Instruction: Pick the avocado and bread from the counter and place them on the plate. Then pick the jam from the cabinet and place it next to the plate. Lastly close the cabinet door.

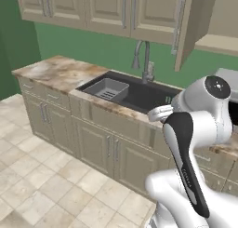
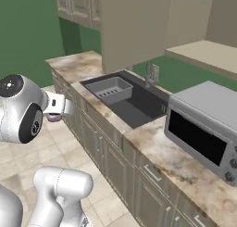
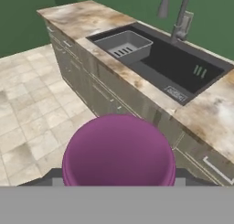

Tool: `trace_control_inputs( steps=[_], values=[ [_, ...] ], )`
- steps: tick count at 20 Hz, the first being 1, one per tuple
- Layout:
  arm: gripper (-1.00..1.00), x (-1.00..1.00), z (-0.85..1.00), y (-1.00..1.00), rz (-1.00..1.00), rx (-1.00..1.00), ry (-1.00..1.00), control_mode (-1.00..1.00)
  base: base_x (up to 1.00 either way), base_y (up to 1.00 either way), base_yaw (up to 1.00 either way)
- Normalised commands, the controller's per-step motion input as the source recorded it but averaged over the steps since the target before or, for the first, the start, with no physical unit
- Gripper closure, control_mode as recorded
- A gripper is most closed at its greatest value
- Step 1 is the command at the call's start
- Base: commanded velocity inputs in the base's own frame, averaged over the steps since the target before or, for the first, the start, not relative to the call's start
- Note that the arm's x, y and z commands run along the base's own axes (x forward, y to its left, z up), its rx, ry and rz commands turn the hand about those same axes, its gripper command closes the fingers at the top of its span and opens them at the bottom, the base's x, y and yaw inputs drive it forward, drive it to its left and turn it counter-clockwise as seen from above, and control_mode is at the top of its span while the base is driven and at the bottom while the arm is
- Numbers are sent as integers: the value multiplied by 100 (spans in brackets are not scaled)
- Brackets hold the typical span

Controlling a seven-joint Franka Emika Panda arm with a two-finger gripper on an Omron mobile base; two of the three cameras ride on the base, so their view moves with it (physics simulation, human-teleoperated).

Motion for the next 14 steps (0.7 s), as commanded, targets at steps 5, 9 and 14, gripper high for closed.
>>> trace_control_inputs(
  steps=[5, 9, 14],
  values=[
    [100, 0, 0, 0, 0, 0, 0, 100, -14, 11, 41],
    [100, 0, 0, 0, 0, 0, 0, 100, -11, 11, 40],
    [100, 0, 0, 0, 0, 0, 0, 100, -8, 2, 40]
  ],
)
